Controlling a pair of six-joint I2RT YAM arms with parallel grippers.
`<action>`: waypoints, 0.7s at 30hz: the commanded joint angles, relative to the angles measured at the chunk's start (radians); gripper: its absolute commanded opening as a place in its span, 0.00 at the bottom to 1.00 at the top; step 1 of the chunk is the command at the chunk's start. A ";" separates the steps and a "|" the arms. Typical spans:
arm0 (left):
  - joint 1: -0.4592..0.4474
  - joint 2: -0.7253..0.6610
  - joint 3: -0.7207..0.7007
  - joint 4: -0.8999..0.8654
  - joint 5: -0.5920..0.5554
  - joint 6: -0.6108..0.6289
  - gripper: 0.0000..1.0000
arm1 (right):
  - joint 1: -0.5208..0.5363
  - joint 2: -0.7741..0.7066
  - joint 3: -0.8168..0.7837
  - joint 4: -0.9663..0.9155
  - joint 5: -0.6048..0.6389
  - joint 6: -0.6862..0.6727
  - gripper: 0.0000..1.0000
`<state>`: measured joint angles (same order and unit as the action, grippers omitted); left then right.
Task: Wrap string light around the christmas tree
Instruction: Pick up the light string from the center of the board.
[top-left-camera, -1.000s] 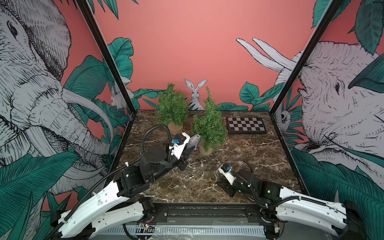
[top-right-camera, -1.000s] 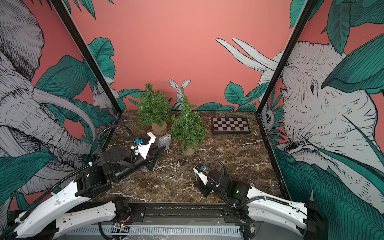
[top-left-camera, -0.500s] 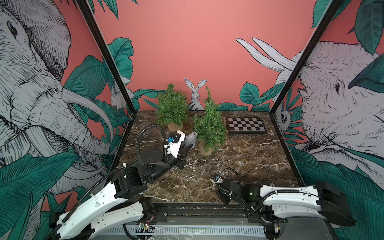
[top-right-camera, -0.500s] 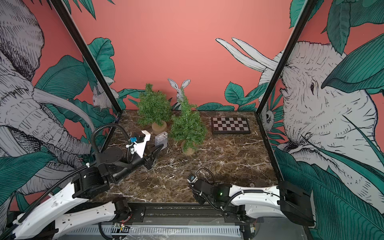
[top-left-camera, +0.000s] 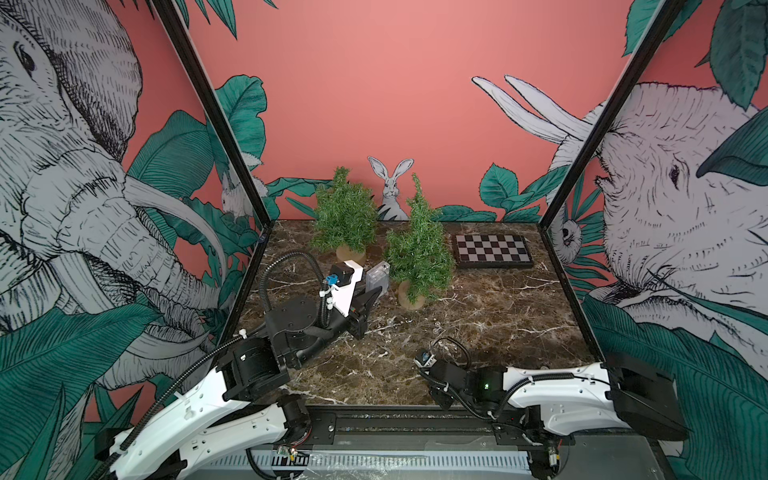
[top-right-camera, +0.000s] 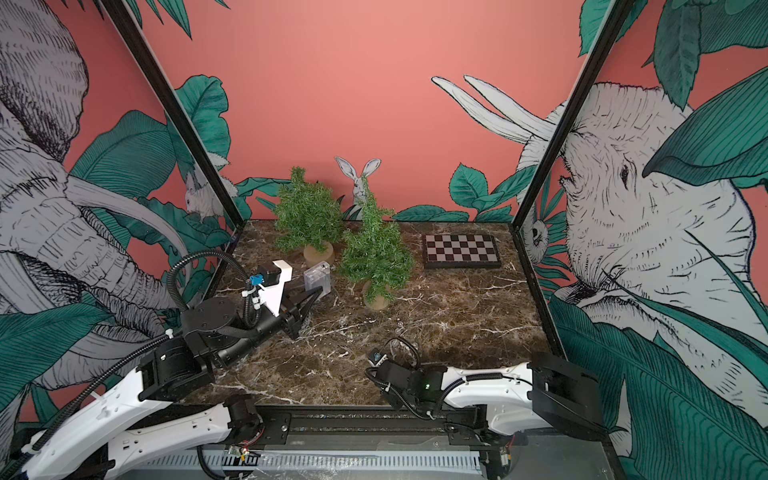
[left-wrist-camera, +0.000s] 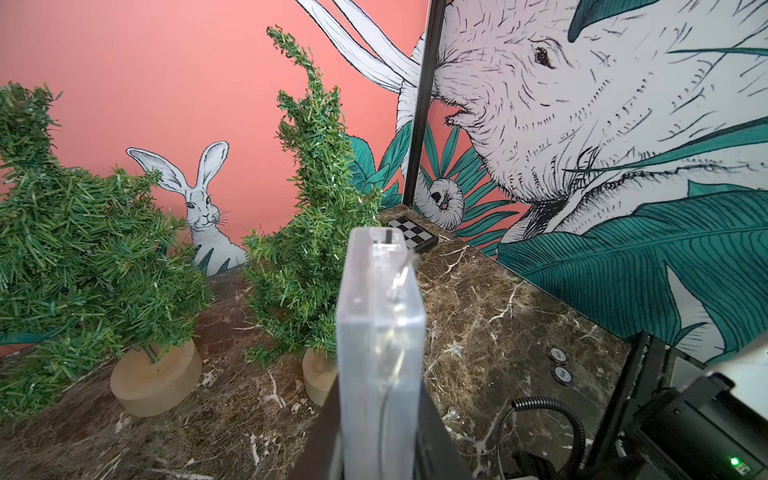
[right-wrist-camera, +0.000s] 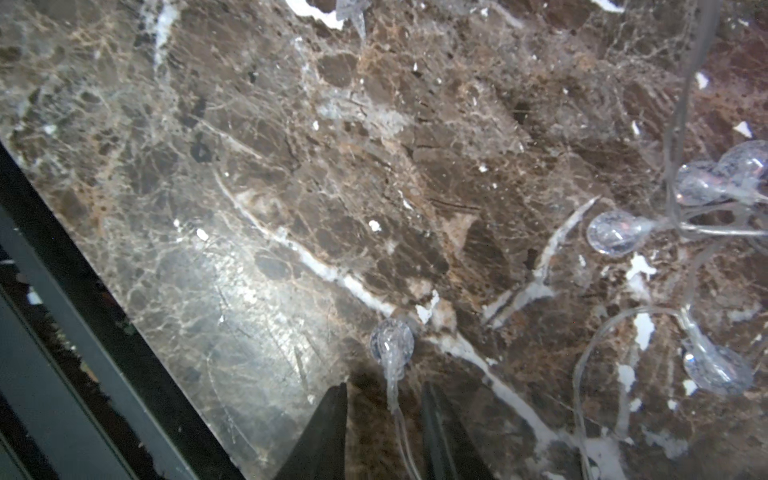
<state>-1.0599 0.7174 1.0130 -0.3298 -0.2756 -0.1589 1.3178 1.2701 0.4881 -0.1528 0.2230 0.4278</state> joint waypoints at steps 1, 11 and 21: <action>-0.004 -0.017 -0.011 0.047 0.004 -0.016 0.00 | 0.010 0.006 0.016 -0.021 0.038 0.031 0.32; -0.004 -0.043 -0.038 0.068 -0.017 -0.008 0.00 | 0.032 0.050 0.031 -0.079 0.073 0.046 0.25; -0.004 -0.048 -0.053 0.114 -0.025 -0.018 0.00 | 0.059 0.056 0.053 -0.091 0.104 0.013 0.08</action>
<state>-1.0599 0.6750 0.9699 -0.2813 -0.2897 -0.1642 1.3651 1.3228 0.5133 -0.2142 0.2882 0.4480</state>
